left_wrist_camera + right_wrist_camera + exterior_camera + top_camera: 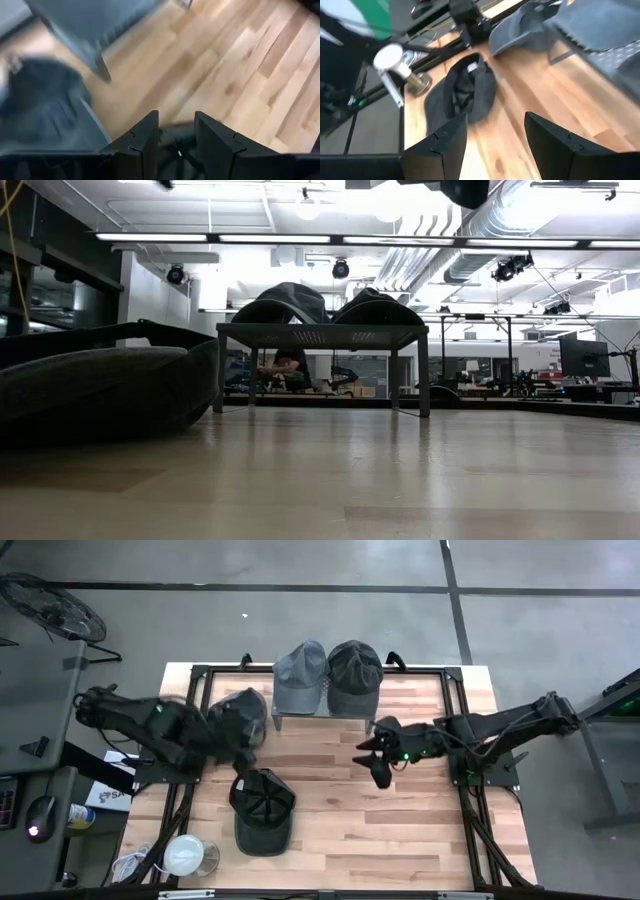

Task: Pick & Place hat
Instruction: Stack the black cap on top of the black cap on the shelf

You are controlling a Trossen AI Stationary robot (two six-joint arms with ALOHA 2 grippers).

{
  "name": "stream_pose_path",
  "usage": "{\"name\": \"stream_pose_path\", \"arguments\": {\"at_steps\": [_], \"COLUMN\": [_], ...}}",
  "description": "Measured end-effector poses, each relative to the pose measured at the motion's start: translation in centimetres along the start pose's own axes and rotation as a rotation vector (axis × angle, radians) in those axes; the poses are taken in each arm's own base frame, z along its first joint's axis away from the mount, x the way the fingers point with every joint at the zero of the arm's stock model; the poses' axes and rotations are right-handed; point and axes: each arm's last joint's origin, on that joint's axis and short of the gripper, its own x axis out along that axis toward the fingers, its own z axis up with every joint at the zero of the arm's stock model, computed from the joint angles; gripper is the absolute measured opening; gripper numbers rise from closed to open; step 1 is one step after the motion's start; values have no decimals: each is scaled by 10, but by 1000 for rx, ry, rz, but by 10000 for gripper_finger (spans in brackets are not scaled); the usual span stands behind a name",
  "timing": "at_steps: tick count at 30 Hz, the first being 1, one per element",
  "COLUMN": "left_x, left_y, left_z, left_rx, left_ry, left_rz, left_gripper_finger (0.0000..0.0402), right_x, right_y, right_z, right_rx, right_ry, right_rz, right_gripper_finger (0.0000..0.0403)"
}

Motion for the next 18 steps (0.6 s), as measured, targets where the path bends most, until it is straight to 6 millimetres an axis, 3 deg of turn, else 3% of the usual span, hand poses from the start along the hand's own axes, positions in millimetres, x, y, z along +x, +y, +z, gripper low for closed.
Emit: {"name": "stream_pose_path", "arguments": {"at_steps": [10,14,18], "left_x": [58,74,86], "left_y": [-10,-7,-5], "left_z": [-67,-83,-94], "left_rx": [-201,-404,-457], "left_ry": [148,257,306], "left_rz": [150,227,301], "left_gripper_finger": [124,124,124], "right_x": [-4,-5,-6], "right_y": [13,16,18], "right_z": [-15,-18,-19], "right_rx": [-79,-75,-76], "right_ry": [40,46,36], "right_rz": [47,58,48], "right_gripper_finger": [191,191,191]}}
